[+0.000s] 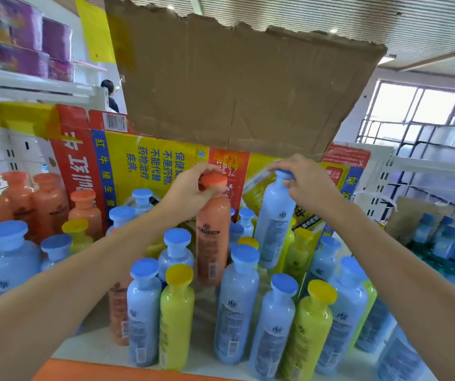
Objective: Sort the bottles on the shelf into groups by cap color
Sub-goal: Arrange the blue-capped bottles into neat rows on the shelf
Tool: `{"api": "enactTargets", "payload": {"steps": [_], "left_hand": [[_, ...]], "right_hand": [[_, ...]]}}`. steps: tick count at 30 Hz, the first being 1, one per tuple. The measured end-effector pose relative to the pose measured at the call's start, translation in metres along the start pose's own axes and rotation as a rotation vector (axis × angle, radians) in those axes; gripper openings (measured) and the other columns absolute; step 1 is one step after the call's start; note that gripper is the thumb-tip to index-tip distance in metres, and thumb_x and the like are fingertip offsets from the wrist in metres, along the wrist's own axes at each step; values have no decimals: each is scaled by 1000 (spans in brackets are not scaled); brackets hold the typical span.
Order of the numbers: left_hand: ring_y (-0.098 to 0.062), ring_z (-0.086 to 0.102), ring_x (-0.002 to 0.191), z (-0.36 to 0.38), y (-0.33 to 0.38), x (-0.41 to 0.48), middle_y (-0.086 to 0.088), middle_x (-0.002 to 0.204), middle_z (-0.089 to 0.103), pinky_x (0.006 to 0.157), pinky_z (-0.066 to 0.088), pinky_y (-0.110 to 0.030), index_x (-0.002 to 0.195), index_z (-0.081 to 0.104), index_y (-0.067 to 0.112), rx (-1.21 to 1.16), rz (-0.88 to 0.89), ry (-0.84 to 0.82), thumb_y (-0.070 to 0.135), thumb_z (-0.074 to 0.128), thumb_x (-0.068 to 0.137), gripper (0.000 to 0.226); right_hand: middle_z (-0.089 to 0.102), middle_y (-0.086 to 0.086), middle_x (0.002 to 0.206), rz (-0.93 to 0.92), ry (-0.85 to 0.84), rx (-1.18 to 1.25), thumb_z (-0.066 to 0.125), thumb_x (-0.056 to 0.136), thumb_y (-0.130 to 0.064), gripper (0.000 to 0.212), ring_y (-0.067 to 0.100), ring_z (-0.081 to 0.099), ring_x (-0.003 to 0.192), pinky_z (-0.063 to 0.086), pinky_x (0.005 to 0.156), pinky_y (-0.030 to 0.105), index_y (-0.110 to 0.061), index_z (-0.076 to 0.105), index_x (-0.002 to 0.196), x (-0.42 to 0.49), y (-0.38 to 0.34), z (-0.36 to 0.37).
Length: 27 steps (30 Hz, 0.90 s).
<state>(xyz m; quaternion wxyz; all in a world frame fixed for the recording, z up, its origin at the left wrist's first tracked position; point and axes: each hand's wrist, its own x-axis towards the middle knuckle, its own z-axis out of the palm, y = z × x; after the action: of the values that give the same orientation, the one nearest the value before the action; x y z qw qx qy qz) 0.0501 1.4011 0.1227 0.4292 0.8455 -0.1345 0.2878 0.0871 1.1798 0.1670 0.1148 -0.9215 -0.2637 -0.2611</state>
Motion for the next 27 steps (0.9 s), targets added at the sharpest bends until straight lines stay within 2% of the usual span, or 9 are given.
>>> {"api": "enactTargets", "payload": {"steps": [3,4,7,11,14,20,27], "left_hand": [[-5,56,91,-7,12,9,5,103,59,82,45,-13,108,58,17,-55,43,82,13,67,81,29],[-6,57,90,-10,16,13,5,100,60,82,45,-14,105,58,19,-81,53,110,11,68,81,27],[-11,57,91,-18,28,22,1,101,61,84,45,-20,103,58,20,-111,76,187,12,66,82,23],[-6,55,86,-28,41,35,0,101,61,76,44,-12,103,59,20,-160,80,244,15,62,85,19],[-7,57,88,-34,51,42,-3,104,62,76,47,-15,103,60,20,-269,65,283,17,62,85,18],[2,57,76,-47,73,50,5,92,61,71,46,-12,103,60,14,-388,101,373,14,62,86,18],[8,56,69,-73,83,51,8,87,60,68,45,-11,101,60,15,-340,129,484,15,63,85,16]], "right_hand": [[56,9,117,-19,115,64,49,86,1,43,30,52,110,44,90,40,-24,62,118,8,-3,-12],[56,8,117,-30,145,79,48,86,0,42,29,51,110,43,90,40,-25,62,117,10,-5,-16],[55,6,117,-79,213,87,47,89,-2,41,27,48,111,41,92,39,-27,61,117,14,-10,-26],[55,5,116,-120,299,81,46,89,0,42,27,47,109,36,88,32,-27,61,117,22,-15,-40],[56,4,114,-150,361,116,46,86,1,44,27,49,107,34,84,29,-27,62,116,28,-21,-47],[58,3,110,-231,401,222,46,81,2,47,27,51,103,41,88,35,-27,64,112,42,-39,-52],[59,4,111,-326,399,359,44,76,0,48,26,54,102,46,88,41,-26,65,111,65,-60,-49]]}}
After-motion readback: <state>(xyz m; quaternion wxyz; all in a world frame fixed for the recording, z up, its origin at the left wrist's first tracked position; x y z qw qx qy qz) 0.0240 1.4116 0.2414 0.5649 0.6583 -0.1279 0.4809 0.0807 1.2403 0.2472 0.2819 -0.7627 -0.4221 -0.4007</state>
